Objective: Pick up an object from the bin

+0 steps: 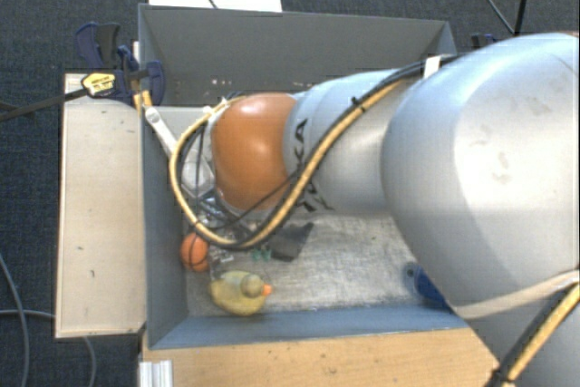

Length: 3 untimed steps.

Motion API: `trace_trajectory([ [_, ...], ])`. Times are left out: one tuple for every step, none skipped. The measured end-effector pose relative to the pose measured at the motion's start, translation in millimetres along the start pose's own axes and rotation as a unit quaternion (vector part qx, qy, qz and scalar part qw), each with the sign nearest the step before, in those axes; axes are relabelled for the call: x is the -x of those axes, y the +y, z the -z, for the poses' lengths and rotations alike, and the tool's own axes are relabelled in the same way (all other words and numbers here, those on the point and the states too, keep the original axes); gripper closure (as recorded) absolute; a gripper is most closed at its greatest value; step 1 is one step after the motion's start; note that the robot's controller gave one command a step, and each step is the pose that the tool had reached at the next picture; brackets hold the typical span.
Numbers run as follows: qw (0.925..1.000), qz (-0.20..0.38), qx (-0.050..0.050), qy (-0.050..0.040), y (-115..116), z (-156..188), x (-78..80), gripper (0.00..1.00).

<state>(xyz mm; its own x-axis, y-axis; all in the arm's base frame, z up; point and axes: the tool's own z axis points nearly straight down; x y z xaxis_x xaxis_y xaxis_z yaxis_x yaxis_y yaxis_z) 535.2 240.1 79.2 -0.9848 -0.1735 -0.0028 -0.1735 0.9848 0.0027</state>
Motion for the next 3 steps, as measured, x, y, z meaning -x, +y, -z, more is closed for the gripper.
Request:
trace_trajectory([
  [1.0000,0.007,0.001,0.0000,-4.1,7.0,-4.7,1.00],
  [0.9986,0.052,-0.001,-0.0033,-19.2,41.9,0.0,1.00],
  [0.9960,0.089,-0.001,0.0001,-31.8,135.4,-39.4,1.00],
])
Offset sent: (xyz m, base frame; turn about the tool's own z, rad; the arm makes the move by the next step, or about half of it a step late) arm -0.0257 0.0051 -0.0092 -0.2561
